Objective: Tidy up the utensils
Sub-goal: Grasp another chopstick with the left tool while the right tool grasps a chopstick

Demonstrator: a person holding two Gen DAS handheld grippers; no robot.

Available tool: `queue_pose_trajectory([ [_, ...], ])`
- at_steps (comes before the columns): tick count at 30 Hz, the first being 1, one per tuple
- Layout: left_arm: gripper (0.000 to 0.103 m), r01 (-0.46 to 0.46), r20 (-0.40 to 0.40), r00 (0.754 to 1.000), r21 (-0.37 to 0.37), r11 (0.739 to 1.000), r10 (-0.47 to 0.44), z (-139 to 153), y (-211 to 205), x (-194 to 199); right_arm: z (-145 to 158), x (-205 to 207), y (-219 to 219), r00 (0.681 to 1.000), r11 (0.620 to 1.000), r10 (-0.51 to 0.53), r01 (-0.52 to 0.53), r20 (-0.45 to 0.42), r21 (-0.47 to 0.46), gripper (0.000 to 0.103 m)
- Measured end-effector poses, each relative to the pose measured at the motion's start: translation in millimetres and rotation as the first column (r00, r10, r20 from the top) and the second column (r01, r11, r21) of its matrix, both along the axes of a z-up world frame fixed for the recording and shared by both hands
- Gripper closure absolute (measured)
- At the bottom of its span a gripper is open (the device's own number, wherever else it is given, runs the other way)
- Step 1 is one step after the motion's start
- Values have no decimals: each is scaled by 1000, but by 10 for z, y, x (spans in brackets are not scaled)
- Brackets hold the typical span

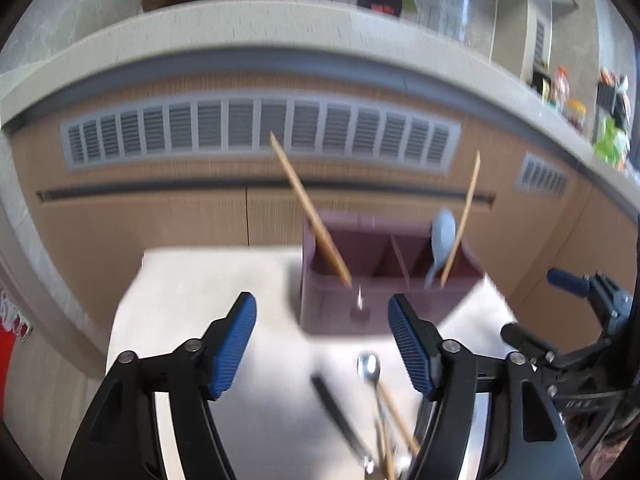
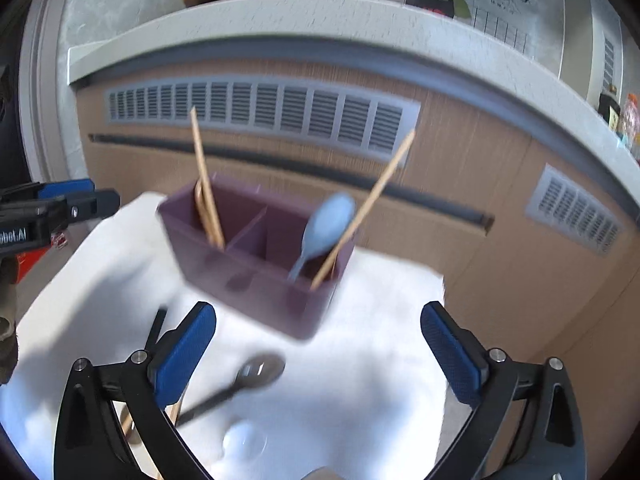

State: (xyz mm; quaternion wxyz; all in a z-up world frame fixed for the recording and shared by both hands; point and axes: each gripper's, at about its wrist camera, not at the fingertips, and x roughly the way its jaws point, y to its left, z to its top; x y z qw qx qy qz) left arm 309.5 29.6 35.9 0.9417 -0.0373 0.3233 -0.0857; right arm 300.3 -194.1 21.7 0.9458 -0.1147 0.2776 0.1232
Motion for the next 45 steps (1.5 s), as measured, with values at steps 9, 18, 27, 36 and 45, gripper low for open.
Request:
queue_pose_trajectory([
  [9,26,2,-134,991,38,999,3,-527,6,-573,-506,-462,229,990,994,98,-102,-104,-41,1],
  [18,25,1,-238,971,35,999,7,-860,101,-882,-747,-377,594,930,975,223,-215,-292,61,83],
  [27,25,19,-269,963,10,1000,-16,-925,122,-907,-906,-343,778,918,976,213,-214,-335,34,89],
  [36,24,38,-297,954,16,999,-31,-971,55,-919,-942,-245,922,919,976,196,-217,-342,-23,95],
  [45,24,87,-311,945,-46,995,-97,-940,-19,-944,-829,-428,367,925,986,165,-152,-342,66,97],
])
